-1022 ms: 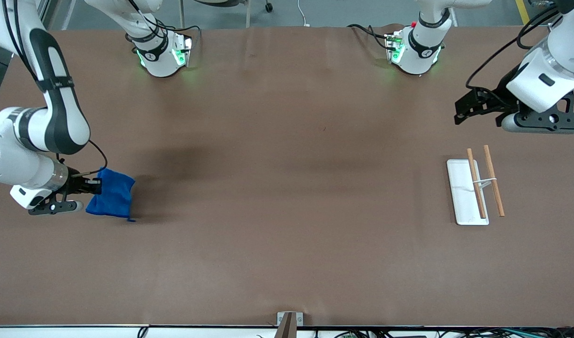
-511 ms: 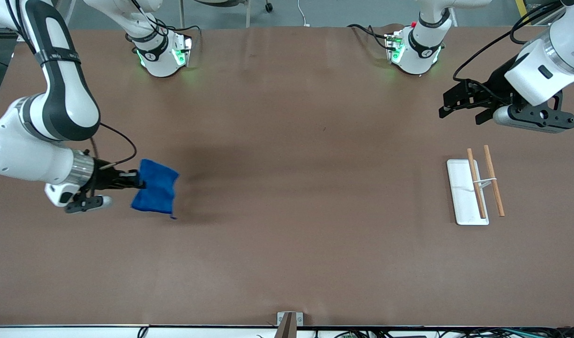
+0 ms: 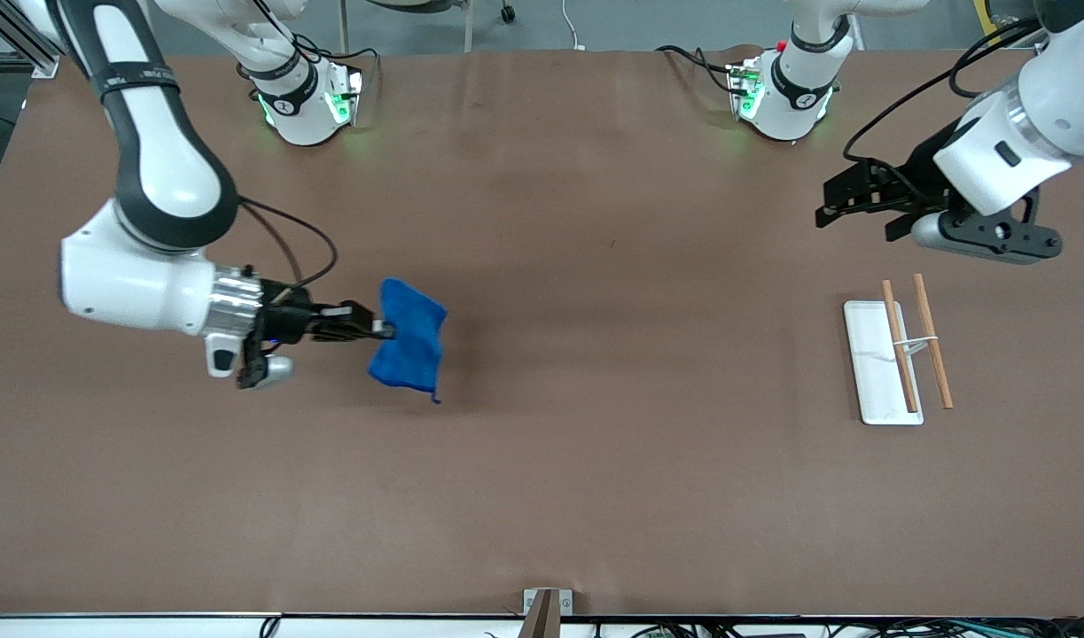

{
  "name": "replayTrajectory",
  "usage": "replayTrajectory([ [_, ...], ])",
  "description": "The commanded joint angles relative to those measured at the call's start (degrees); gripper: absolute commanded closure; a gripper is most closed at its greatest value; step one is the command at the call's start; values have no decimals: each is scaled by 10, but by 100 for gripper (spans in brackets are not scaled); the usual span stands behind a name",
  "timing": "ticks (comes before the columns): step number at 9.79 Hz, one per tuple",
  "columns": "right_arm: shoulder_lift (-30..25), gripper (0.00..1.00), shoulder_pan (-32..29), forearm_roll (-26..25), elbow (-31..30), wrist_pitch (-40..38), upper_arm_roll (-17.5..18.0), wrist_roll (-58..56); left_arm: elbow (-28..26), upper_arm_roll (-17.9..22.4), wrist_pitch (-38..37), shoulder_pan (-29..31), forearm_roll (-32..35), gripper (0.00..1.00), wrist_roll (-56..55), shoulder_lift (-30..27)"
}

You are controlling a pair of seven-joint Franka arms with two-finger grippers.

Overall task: Right arm passes towel to left arm to hang
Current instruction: 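Carry the towel to mid-table while the left gripper reaches toward it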

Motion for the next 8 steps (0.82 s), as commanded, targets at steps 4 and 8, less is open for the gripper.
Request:
replayTrajectory([
  [4, -7, 100, 57, 215, -17, 3, 1, -1, -3, -16, -12, -17, -147, 0, 31, 134],
  [8, -5, 100, 77, 308, -17, 4, 0, -33, -3, -30, -12, -18, -366, 0, 72, 228],
])
